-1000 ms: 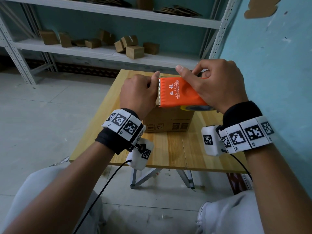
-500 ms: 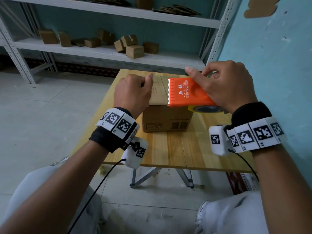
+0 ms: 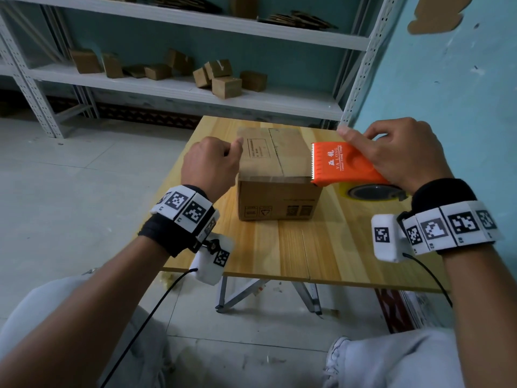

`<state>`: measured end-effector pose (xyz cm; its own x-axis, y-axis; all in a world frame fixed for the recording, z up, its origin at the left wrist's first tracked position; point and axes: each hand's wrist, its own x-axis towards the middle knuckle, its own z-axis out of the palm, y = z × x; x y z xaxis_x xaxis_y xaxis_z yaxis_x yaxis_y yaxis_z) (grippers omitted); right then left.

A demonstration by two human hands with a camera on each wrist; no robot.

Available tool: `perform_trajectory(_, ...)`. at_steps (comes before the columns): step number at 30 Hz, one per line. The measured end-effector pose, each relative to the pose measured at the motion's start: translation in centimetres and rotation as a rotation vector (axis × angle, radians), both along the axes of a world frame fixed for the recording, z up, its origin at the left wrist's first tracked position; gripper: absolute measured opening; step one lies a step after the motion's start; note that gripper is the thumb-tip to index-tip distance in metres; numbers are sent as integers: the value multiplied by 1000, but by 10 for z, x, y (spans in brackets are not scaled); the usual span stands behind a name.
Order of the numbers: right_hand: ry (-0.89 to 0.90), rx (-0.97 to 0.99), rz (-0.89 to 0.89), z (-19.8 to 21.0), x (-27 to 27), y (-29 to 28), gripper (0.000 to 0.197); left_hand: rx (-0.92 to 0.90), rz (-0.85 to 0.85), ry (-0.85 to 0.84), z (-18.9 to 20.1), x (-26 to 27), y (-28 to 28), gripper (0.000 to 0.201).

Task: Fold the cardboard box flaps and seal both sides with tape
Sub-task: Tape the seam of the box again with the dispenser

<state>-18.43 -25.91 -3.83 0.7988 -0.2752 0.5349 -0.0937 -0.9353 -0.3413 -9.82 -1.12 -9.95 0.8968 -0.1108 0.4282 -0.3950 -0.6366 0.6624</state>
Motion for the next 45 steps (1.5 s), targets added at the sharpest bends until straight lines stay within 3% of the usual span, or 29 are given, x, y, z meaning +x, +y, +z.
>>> perform_trajectory(9, 145, -100, 12, 31, 14, 17, 61, 11, 43, 116, -3, 10, 5, 57)
perform_trajectory(15, 218, -92, 12, 29, 24, 20, 65, 8, 30, 170, -7, 13, 7, 53)
perform_trajectory(45, 288, -135, 17, 25, 32, 29, 69, 117, 40, 162, -21, 25, 15, 43)
